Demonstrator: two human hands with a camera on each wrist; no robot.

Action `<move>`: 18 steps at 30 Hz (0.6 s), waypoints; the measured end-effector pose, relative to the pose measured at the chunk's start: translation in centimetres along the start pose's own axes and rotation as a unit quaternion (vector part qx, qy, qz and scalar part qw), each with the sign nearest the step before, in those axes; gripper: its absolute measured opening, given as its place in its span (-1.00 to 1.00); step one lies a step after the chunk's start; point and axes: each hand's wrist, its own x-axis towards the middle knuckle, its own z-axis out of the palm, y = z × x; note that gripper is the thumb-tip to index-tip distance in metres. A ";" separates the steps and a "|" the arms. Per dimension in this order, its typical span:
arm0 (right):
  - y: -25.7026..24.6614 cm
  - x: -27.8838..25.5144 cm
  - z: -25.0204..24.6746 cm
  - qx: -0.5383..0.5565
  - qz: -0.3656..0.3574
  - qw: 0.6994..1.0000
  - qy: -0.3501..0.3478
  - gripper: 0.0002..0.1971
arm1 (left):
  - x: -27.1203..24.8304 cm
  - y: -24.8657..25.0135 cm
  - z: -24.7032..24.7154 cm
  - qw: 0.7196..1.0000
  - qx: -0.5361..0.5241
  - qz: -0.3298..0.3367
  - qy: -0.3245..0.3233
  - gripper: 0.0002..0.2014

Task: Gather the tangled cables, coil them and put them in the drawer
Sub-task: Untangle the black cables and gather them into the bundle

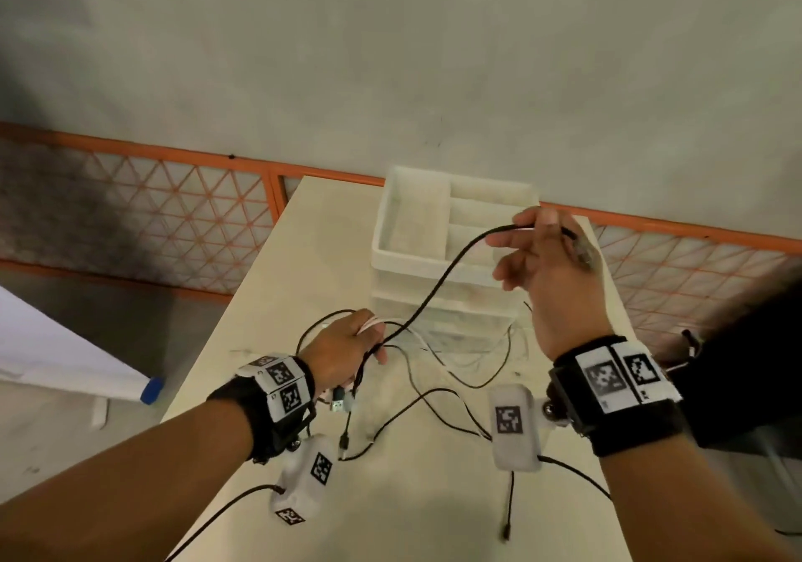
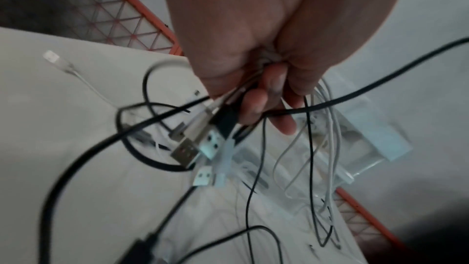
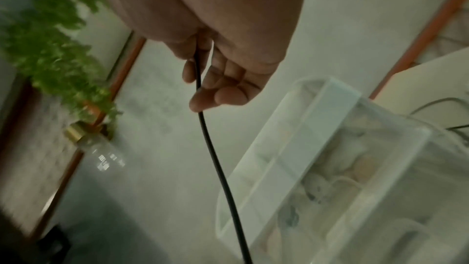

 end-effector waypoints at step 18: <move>2.6 -3.7 0.5 -0.040 0.091 0.990 -0.097 -0.56 | -0.2 6.1 3.4 0.982 -0.186 0.011 -0.036 -0.82</move>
